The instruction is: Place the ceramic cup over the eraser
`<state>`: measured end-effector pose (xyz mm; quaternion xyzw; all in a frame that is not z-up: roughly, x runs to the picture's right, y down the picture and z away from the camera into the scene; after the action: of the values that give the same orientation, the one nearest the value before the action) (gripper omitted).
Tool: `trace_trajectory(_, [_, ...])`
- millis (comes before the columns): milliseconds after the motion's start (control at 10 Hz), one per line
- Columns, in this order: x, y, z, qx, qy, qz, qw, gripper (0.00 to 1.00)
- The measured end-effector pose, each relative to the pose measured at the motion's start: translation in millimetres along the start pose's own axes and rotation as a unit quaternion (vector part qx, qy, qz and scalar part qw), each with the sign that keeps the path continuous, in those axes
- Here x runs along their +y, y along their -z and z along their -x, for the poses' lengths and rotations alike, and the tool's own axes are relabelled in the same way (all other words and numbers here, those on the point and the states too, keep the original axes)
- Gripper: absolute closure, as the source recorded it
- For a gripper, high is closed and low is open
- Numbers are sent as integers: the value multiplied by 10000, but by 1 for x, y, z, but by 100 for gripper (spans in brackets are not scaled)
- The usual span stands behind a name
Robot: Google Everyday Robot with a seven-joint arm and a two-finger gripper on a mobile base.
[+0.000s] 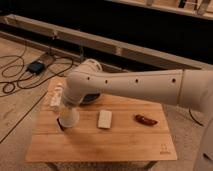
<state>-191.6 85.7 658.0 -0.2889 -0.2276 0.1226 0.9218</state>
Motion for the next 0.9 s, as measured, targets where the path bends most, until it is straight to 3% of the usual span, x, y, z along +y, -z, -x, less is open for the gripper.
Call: trace_trajectory(900, [-1, -34, 6, -77, 313, 308, 9990, 100])
